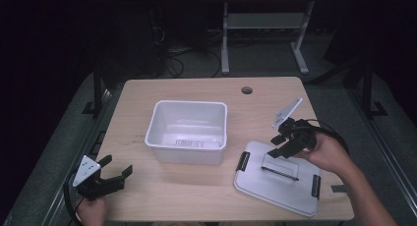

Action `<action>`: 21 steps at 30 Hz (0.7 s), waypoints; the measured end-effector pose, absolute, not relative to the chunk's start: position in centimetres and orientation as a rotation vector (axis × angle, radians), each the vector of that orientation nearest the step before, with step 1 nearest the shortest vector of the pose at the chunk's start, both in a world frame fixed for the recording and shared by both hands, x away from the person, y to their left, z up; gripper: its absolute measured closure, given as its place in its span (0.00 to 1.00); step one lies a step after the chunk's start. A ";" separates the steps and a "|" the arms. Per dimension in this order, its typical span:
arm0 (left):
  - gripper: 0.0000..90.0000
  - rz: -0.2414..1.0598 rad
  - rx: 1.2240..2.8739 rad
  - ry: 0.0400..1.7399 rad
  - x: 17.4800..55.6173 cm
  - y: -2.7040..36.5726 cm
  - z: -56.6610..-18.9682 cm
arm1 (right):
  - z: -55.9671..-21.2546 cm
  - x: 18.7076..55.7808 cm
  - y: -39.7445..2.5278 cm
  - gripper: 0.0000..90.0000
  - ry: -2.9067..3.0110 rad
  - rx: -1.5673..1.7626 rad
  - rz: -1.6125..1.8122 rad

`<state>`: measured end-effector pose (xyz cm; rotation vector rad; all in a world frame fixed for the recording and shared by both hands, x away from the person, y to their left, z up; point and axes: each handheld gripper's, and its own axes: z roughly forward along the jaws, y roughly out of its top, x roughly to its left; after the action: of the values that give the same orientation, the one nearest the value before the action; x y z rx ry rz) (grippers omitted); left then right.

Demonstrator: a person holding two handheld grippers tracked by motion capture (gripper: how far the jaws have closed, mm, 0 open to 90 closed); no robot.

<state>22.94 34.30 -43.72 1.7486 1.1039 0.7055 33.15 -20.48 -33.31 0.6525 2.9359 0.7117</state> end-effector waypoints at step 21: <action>0.15 0.707 1.752 1.101 23.0 34.1 -43.7 | -35.6 31.7 -22.7 0.55 2.937 0.704 0.708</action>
<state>23.00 34.13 -43.72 1.7524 1.1010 0.7067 31.71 -22.66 -35.60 0.7036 2.9367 0.7078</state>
